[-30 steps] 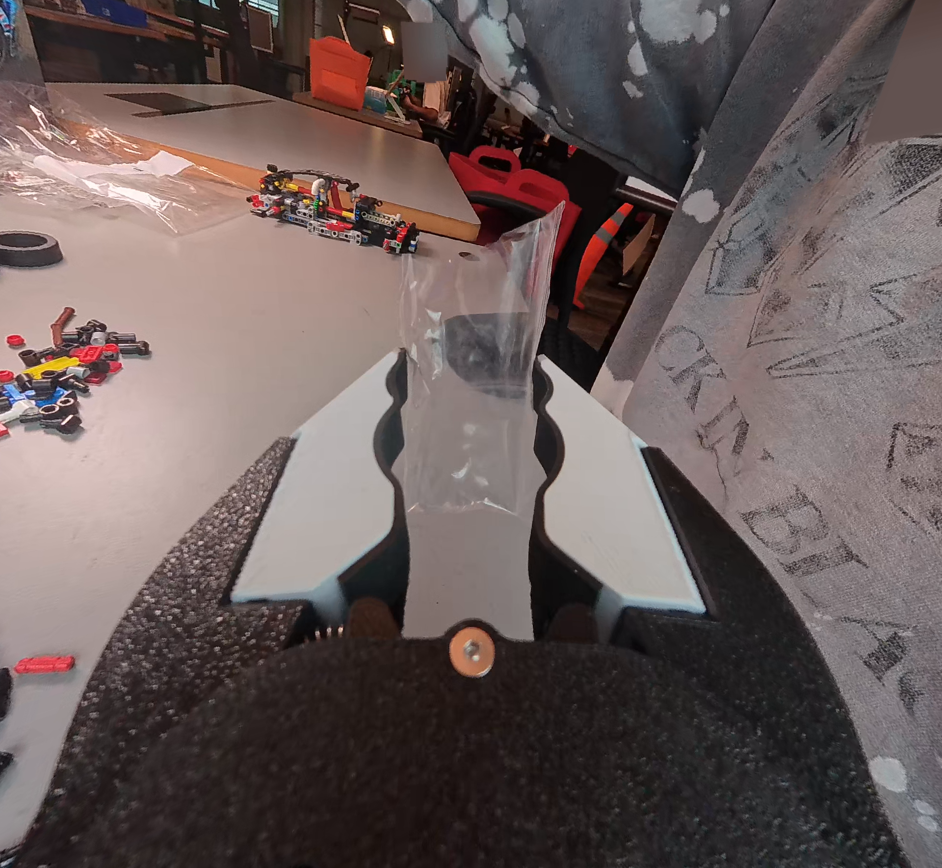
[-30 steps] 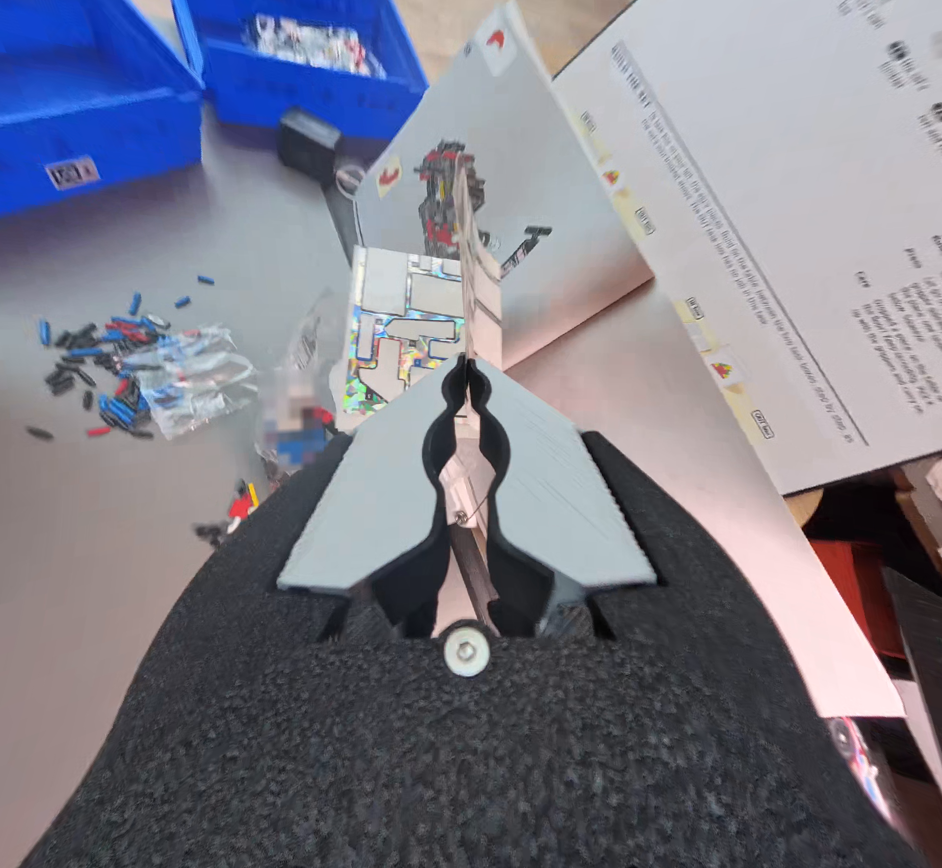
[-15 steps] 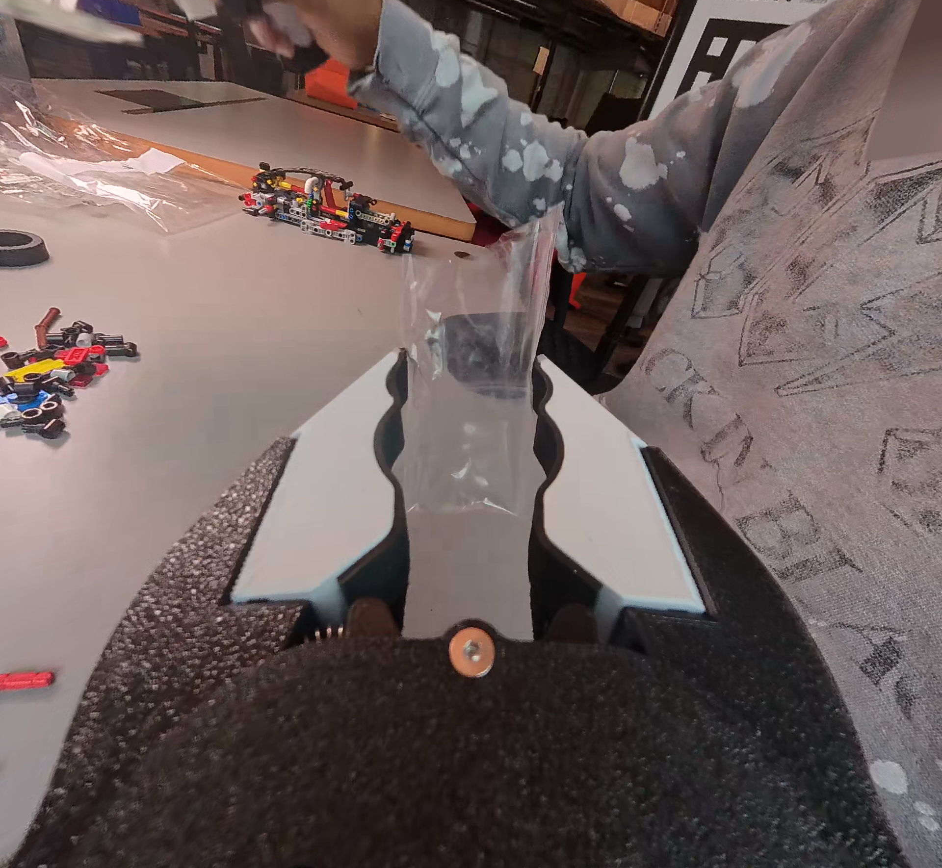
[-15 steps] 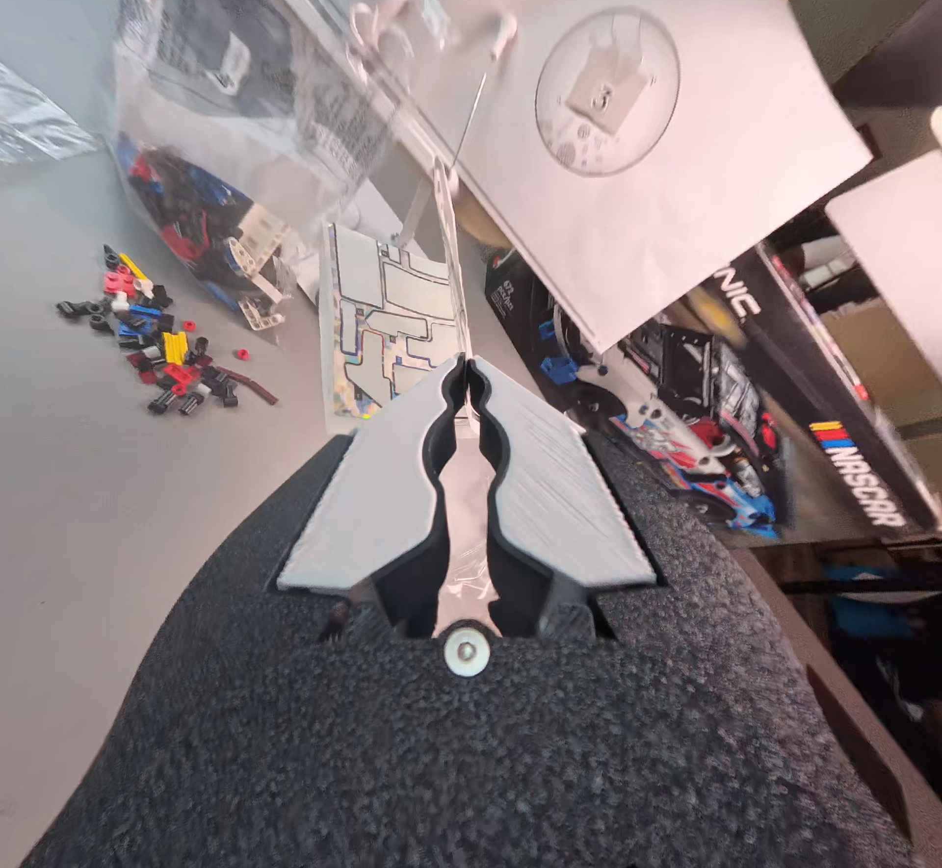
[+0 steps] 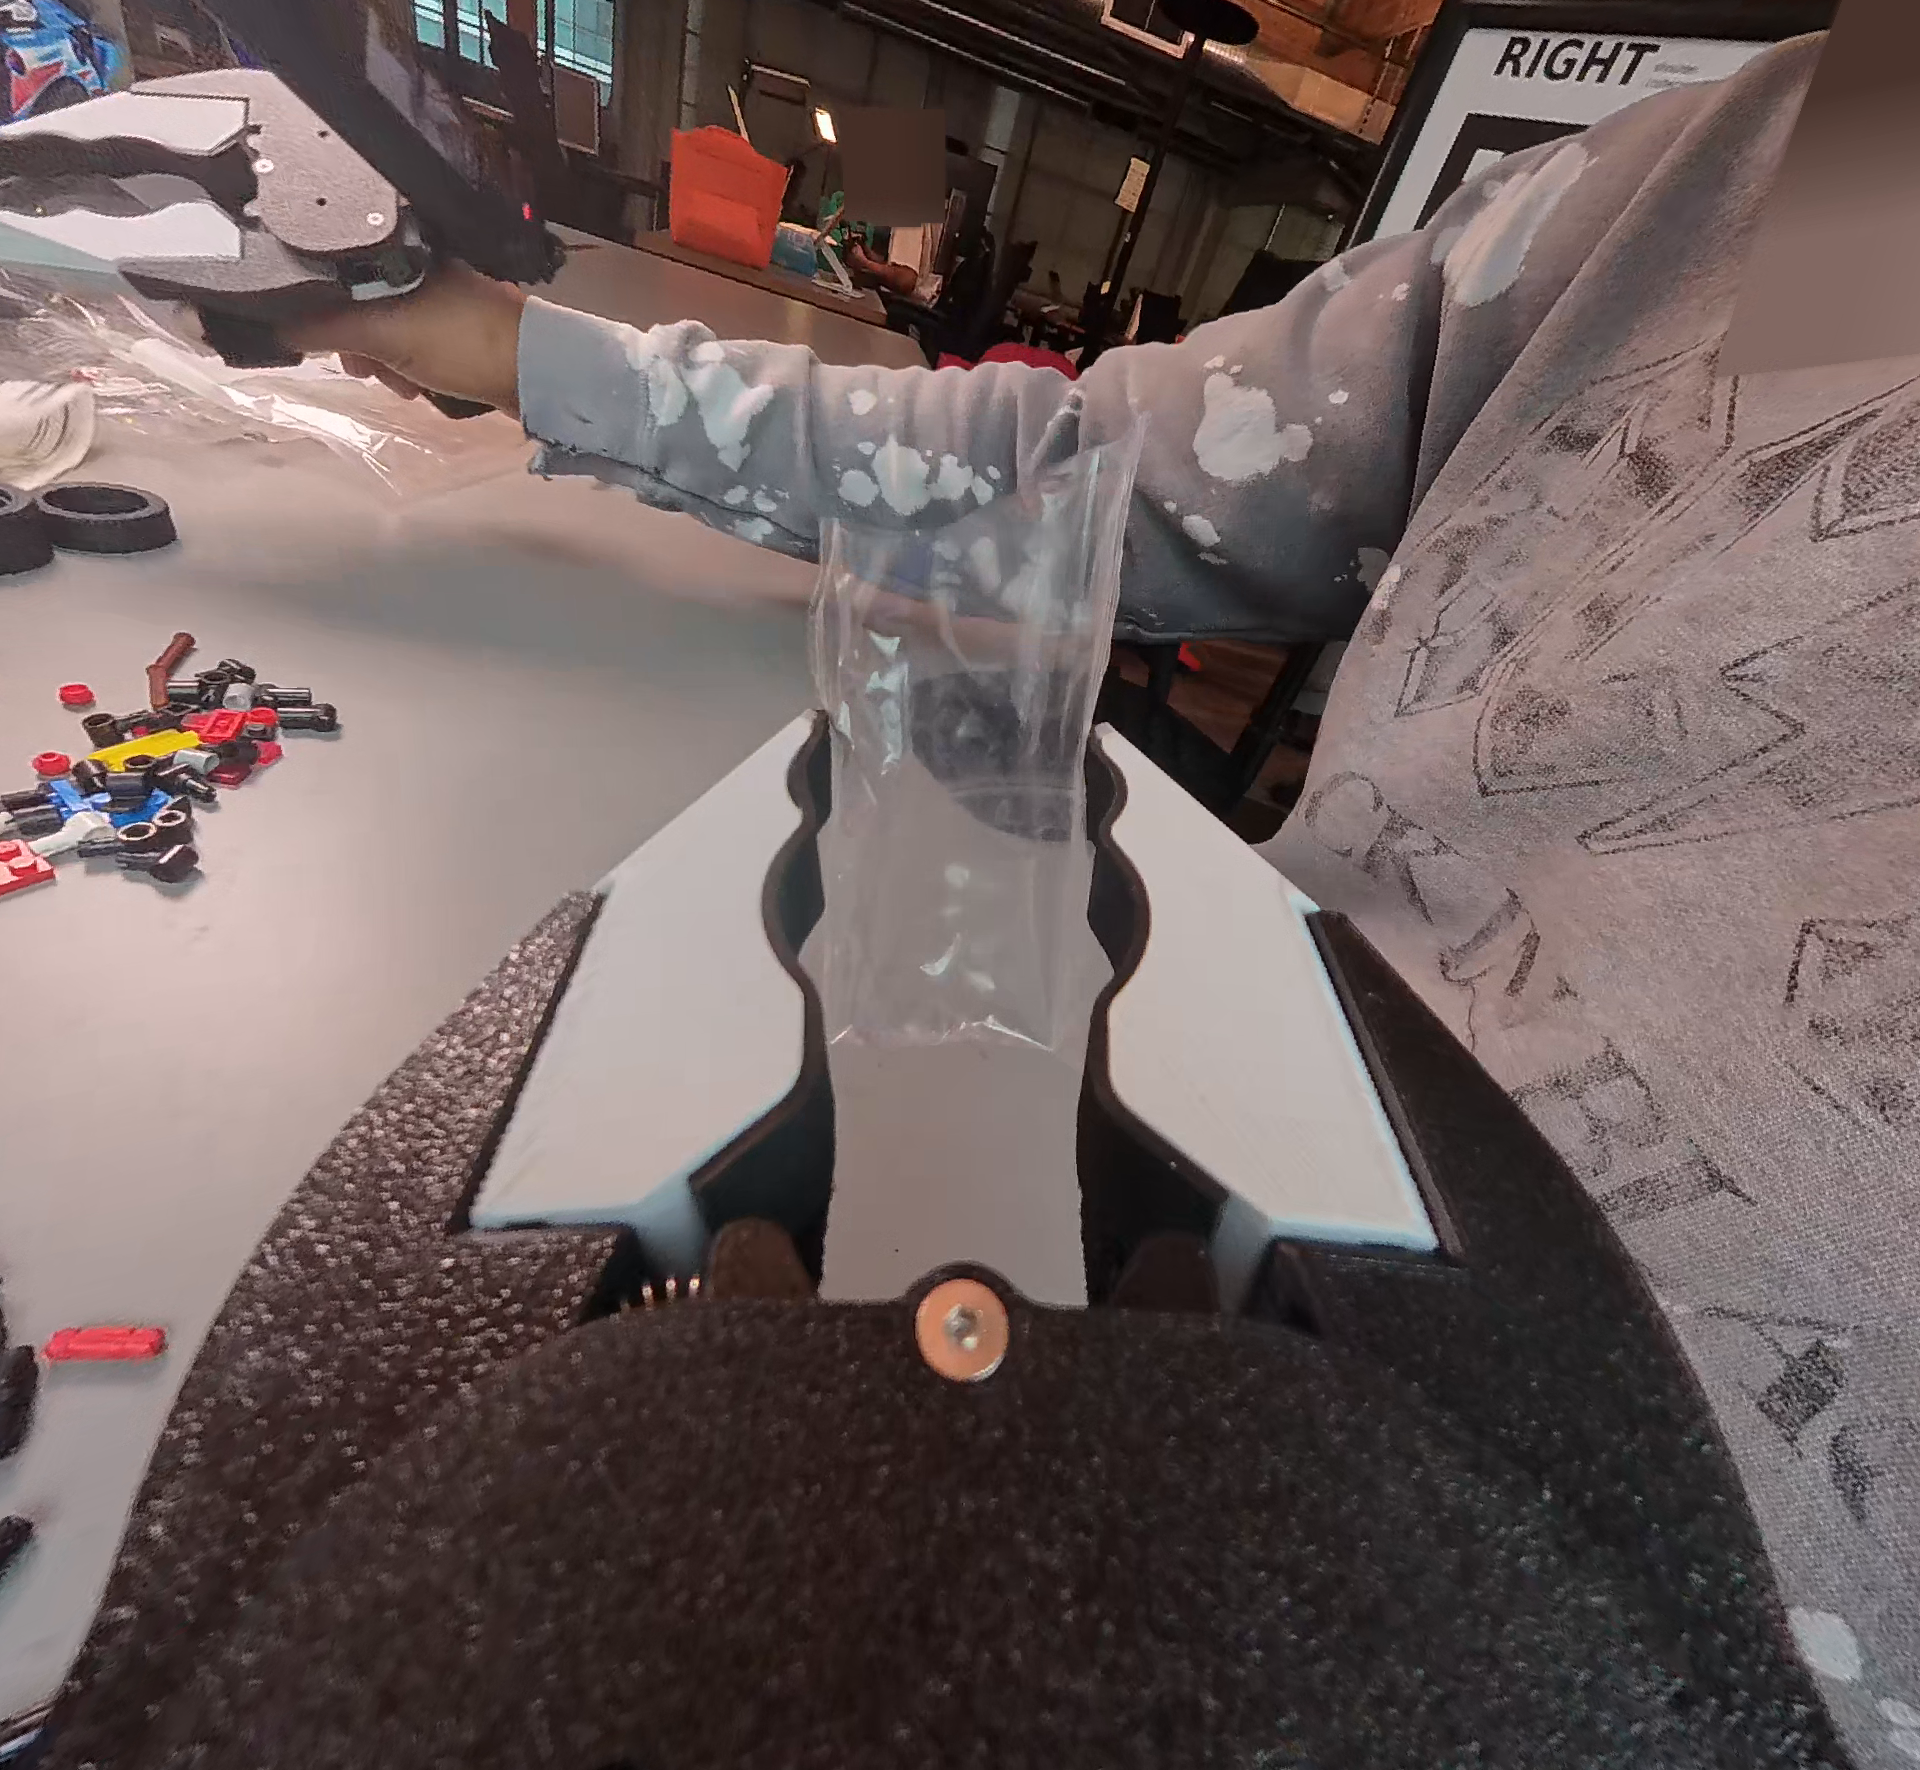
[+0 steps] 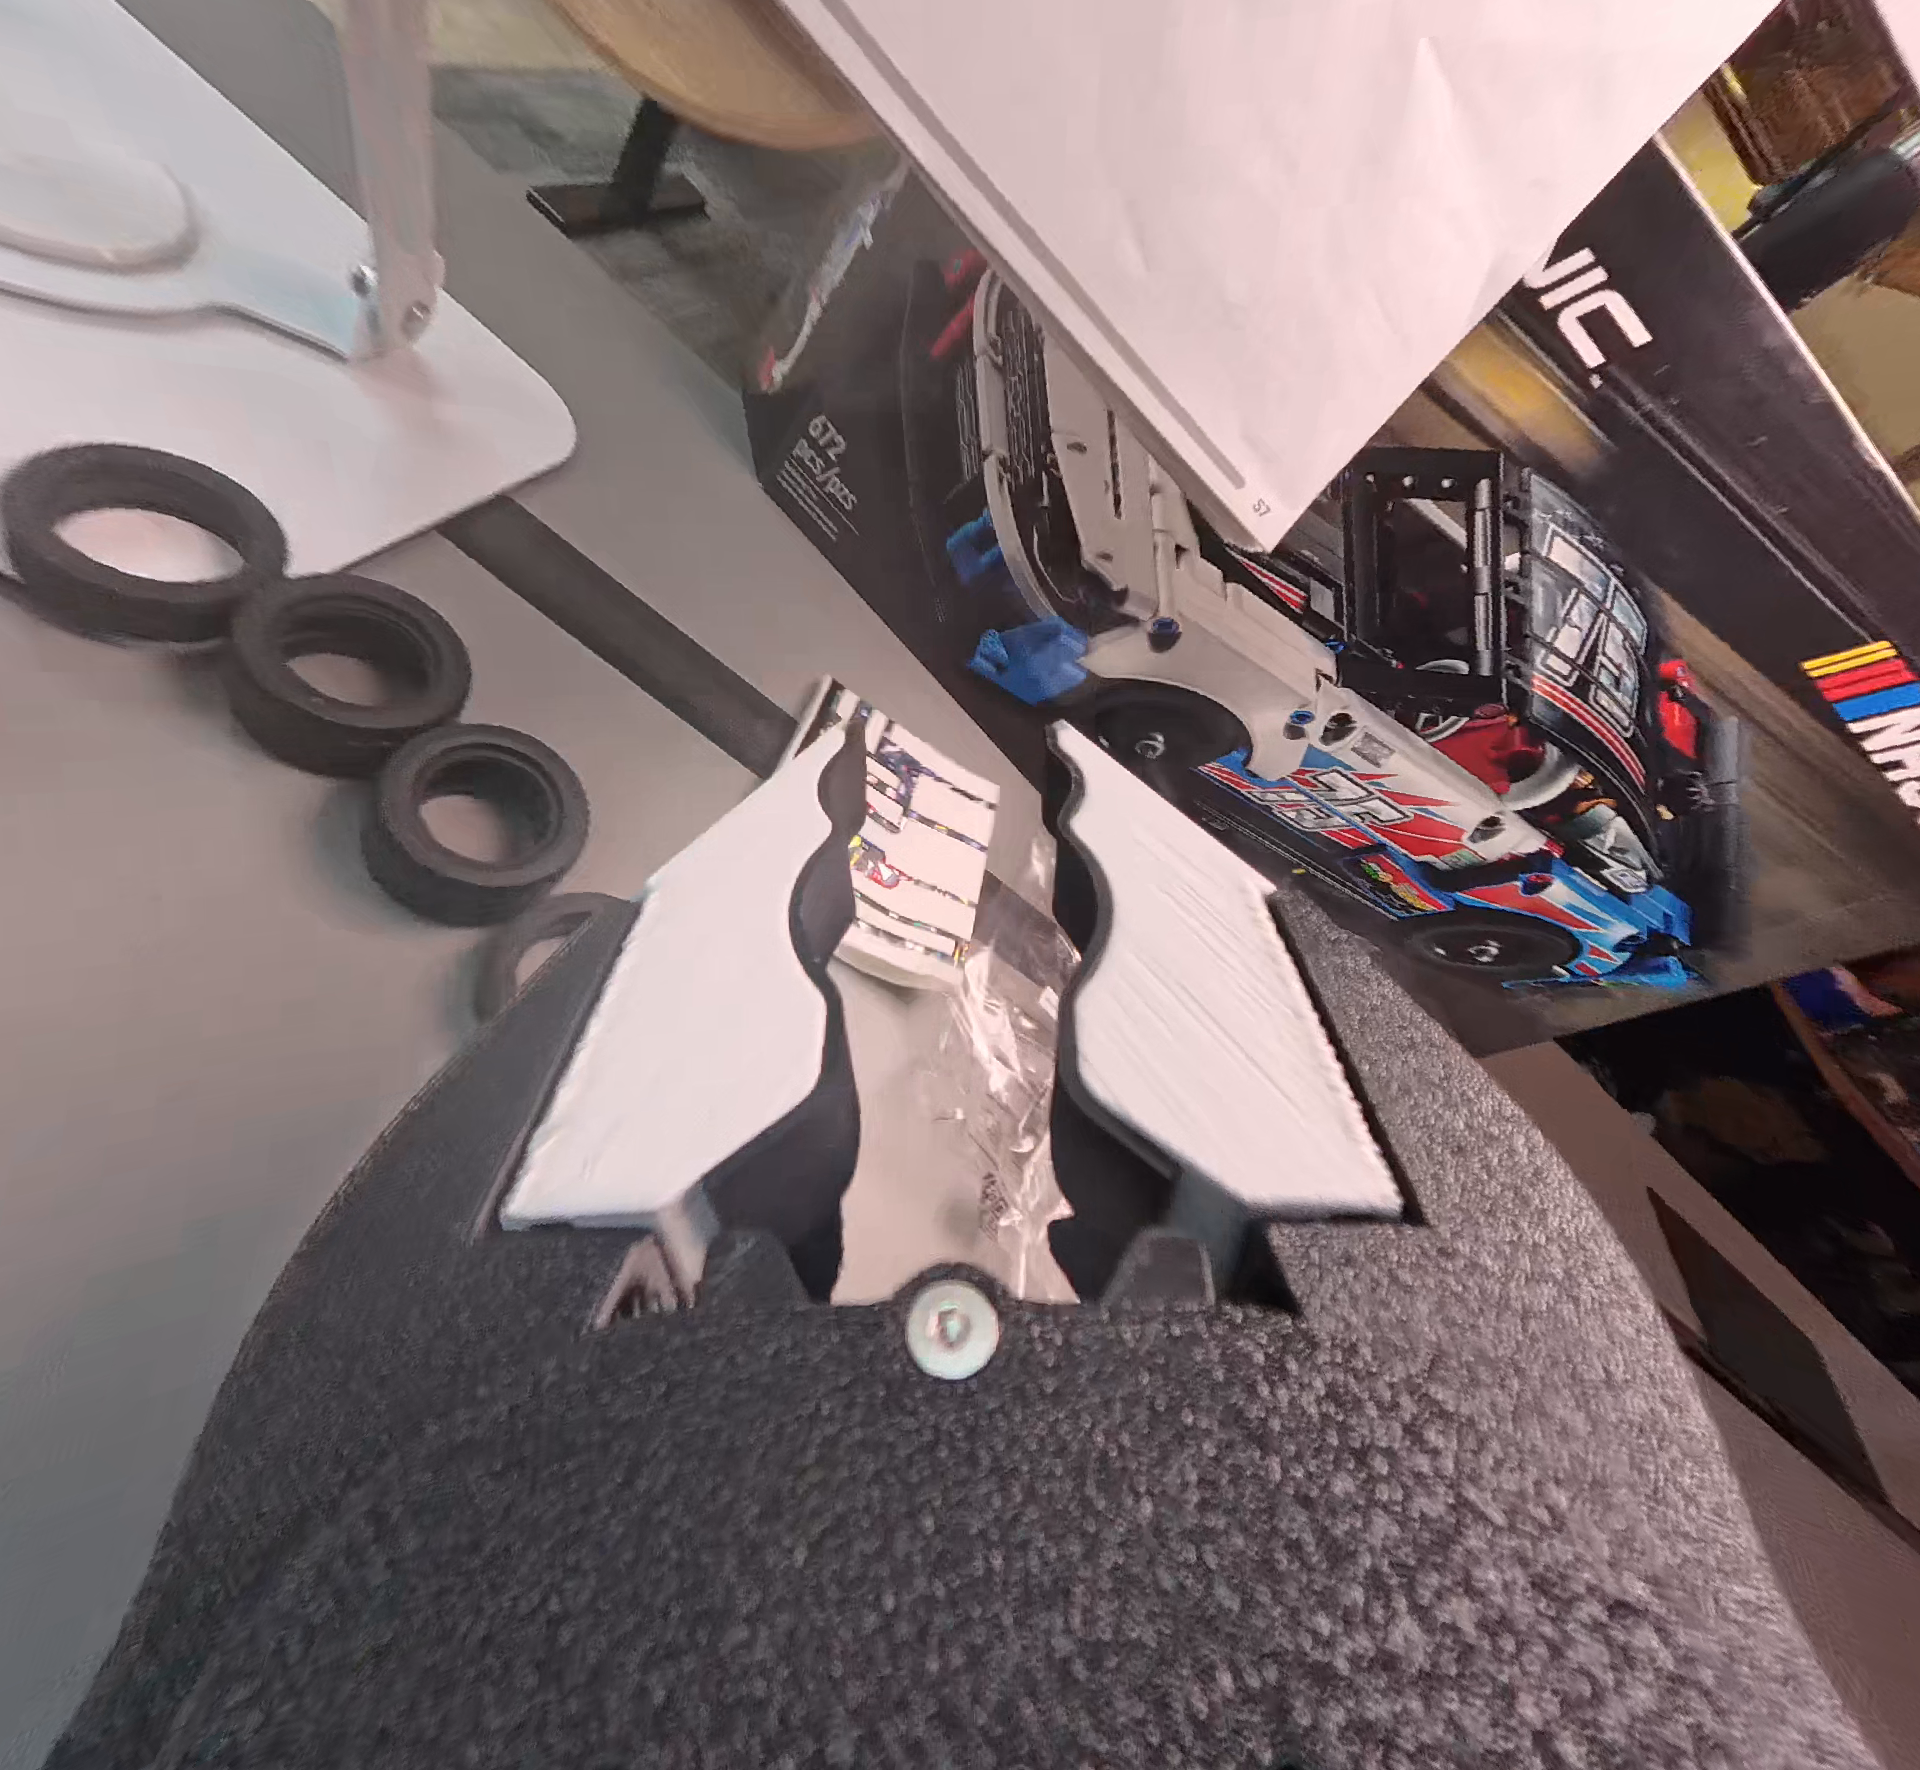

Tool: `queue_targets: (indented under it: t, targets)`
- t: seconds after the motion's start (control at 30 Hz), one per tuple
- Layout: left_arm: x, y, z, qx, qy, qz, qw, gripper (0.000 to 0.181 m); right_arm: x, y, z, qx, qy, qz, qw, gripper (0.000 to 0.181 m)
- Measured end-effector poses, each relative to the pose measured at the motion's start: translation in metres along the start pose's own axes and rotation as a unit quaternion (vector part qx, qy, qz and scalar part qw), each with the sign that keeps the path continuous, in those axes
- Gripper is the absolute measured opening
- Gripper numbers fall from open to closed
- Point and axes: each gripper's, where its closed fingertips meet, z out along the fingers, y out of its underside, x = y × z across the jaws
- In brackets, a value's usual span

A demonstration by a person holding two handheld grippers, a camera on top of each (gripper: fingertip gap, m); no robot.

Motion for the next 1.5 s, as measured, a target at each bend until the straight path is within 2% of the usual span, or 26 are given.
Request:
queue_targets:
  t: [0.1, 0.17, 0.23, 0.37, 0.47, 0.57, 0.77, 0.87, 0.97, 1.03, 1.13, 1.2, 1.27, 1.37, 1.5]
  targets:
    - [0.001, 0.001, 0.001, -0.003, 0.004, -0.001, 1.0, 0.046, -0.027, -0.027, -0.034, 0.058, -0.084, 0.049, 0.994, 0.033]
    - [0.002, 0.003, 0.003, -0.007, 0.006, 0.002, 1.0, 0.046, -0.06, -0.045, -0.069, 0.088, -0.185, 0.083, 0.975, 0.033]
    - [0.003, 0.004, 0.004, -0.011, 0.006, 0.007, 1.0, 0.046, -0.103, -0.069, -0.119, 0.118, -0.316, 0.127, 0.933, 0.033]
    - [0.004, 0.006, 0.006, -0.02, -0.001, 0.02, 1.0, 0.046, -0.168, -0.111, -0.225, 0.2, -0.475, 0.132, 0.847, 0.025]
    - [0.003, 0.009, 0.008, -0.028, -0.013, 0.032, 0.999, 0.046, -0.206, -0.133, -0.292, 0.258, -0.541, 0.104, 0.794, 0.025]
    - [-0.002, 0.011, 0.01, -0.038, -0.038, 0.049, 0.997, 0.046, -0.234, -0.146, -0.332, 0.282, -0.567, 0.059, 0.771, 0.026]
    - [-0.019, 0.023, 0.01, -0.083, -0.11, 0.099, 0.985, 0.047, -0.264, -0.146, -0.332, 0.241, -0.558, -0.025, 0.794, 0.026]
    - [-0.027, 0.027, 0.008, -0.105, -0.141, 0.124, 0.977, 0.047, -0.277, -0.132, -0.319, 0.18, -0.555, -0.055, 0.81, 0.029]
    - [-0.038, 0.033, 0.004, -0.136, -0.184, 0.158, 0.961, 0.048, -0.284, -0.129, -0.312, 0.135, -0.561, -0.033, 0.816, 0.025]
    - [-0.049, 0.038, 0.001, -0.163, -0.223, 0.177, 0.945, 0.051, -0.287, -0.13, -0.304, 0.102, -0.56, 0.013, 0.822, 0.021]
    - [-0.055, 0.045, 0.002, -0.191, -0.247, 0.201, 0.928, 0.056, -0.296, -0.13, -0.293, 0.072, -0.563, 0.085, 0.819, 0.001]
    - [-0.057, 0.051, 0.003, -0.204, -0.247, 0.205, 0.925, 0.061, -0.297, -0.134, -0.292, 0.092, -0.573, 0.113, 0.806, 0.0]
    - [-0.056, 0.058, 0.005, -0.213, -0.235, 0.191, 0.929, 0.068, -0.29, -0.144, -0.3, 0.154, -0.586, 0.122, 0.786, 0.0]
    - [-0.051, 0.062, 0.008, -0.208, -0.206, 0.158, 0.943, 0.075, -0.283, -0.141, -0.304, 0.214, -0.577, 0.062, 0.786, 0.0]
    - [-0.042, 0.063, 0.01, -0.206, -0.17, 0.14, 0.953, 0.073, -0.278, -0.144, -0.32, 0.268, -0.584, 0.05, 0.765, 0.0]
